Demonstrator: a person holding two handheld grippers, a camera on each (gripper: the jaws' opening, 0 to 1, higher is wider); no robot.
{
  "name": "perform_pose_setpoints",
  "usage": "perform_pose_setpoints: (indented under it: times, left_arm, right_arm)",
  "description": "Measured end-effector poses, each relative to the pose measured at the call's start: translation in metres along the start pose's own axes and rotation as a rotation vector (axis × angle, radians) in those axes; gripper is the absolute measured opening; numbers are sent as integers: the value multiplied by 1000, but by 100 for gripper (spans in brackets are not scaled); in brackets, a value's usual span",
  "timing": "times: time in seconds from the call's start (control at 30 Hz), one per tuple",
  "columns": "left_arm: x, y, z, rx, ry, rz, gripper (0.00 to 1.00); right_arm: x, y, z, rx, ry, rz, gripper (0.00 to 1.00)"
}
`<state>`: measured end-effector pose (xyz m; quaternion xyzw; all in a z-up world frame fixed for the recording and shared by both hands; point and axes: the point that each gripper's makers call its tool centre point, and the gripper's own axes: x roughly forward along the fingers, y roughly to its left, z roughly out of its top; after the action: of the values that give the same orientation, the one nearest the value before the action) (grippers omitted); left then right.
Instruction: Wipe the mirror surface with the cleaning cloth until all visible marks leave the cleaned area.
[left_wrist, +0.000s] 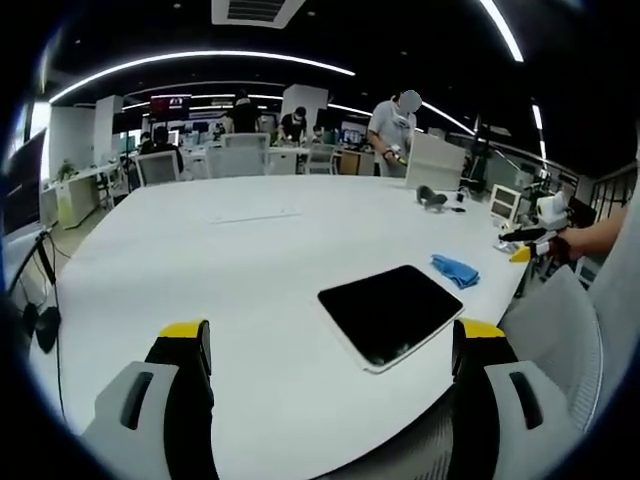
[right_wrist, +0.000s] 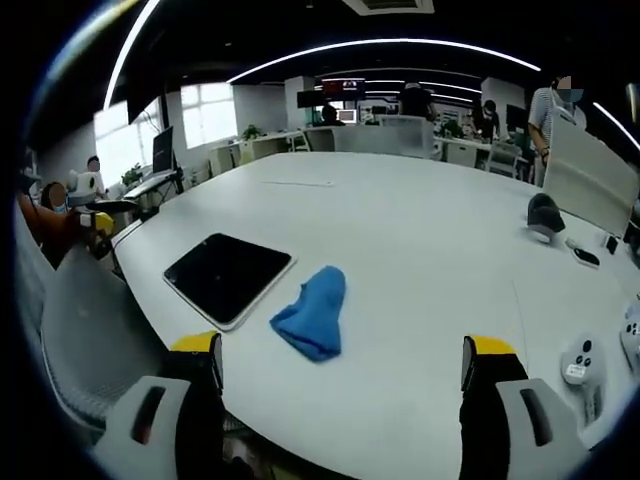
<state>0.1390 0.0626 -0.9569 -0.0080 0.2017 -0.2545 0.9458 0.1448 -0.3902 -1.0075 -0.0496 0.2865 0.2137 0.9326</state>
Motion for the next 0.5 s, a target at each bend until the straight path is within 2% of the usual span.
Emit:
perform_pose_setpoints:
  times: [0.5]
  left_arm:
    - [-9, 12, 3, -31, -33, 15, 99]
  right_arm:
    - [7, 8, 3, 21, -6, -4, 98]
